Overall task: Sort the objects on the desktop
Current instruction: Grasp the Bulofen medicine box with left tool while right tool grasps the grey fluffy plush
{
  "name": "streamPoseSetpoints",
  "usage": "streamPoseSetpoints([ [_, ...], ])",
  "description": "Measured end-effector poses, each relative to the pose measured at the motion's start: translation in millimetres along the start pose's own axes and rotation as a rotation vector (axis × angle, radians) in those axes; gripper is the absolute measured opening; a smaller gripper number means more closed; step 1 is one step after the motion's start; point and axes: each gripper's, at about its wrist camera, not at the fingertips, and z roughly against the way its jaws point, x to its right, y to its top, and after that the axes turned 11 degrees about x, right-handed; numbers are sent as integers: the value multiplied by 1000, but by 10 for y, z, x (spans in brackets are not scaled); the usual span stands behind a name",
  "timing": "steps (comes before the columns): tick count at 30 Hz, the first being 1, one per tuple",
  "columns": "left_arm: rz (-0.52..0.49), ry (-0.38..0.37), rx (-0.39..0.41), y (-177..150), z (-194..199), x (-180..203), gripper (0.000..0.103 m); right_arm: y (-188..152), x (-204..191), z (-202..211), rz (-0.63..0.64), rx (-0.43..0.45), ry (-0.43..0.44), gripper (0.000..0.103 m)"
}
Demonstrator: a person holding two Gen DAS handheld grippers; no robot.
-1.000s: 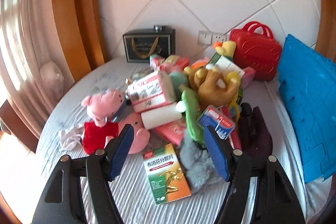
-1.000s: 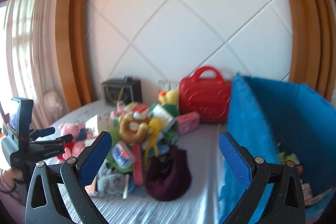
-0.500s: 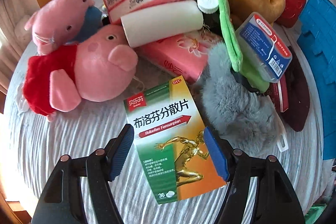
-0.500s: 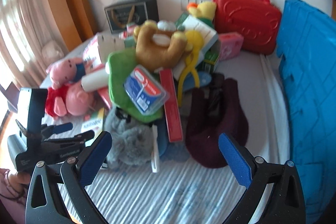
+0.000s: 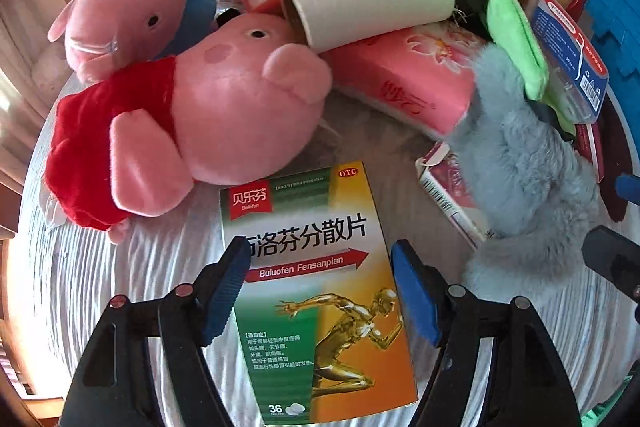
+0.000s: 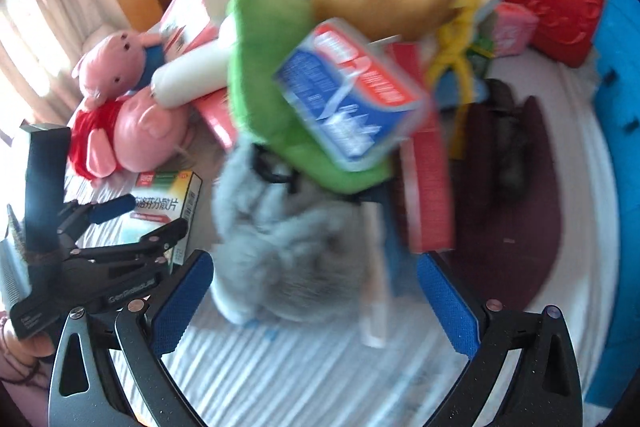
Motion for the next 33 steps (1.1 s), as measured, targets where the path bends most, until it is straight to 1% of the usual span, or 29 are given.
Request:
streamPoseSetpoints([
  [2,35,-17,-10,-22,38,-123,71,18,-98,-73,15,-7,19,103],
  [3,65,-36,-7,-32,73,-196,71,31,-142,-107,23,-10,22,101],
  [4,85,-47,-4,-42,104,-256,71,45,-188,-138,31,-13,19,97],
  [5,91,-50,-3,-52,120,-294,71,57,-222,-175,36,-21,20,84],
  [6,88,-49,-9,-71,120,-327,71,64,-251,-221,41,-35,10,80],
  [8,79,-52,-46,-119,55,-358,73,68,-290,-343,67,-69,-34,80],
  [9,94,-70,-50,-142,37,-379,74,65,-287,-398,72,-83,-56,81],
  [13,107,-88,-66,-171,22,-353,78,13,-169,-567,23,-141,-91,81],
  [14,107,-92,-74,-176,27,-329,78,-13,-132,-579,0,-155,-87,80],
  [15,103,-110,-84,-185,26,-298,78,-21,-114,-550,-12,-151,-86,71],
  [16,96,-123,-98,-206,16,-258,79,-27,-106,-503,-15,-150,-95,69],
  [19,107,-110,-102,-245,6,-208,87,-69,-72,-433,-34,-159,-78,68],
  [20,115,-110,-121,-260,-20,-200,89,-85,-53,-429,-41,-162,-69,68],
  [21,128,-109,-139,-279,-46,-202,90,-91,-40,-429,-43,-162,-63,70],
  [22,129,-103,-170,-307,-90,-189,90,-85,-28,-426,-47,-160,-54,71],
  [23,121,-94,-184,-335,-112,-167,90,-75,-23,-425,-49,-158,-49,71],
  [25,93,-73,-168,-380,-89,-109,90,-47,-6,-436,-57,-152,-38,71],
  [33,98,-67,-118,-554,-7,-93,88,49,-69,-517,-13,-128,-38,73],
])
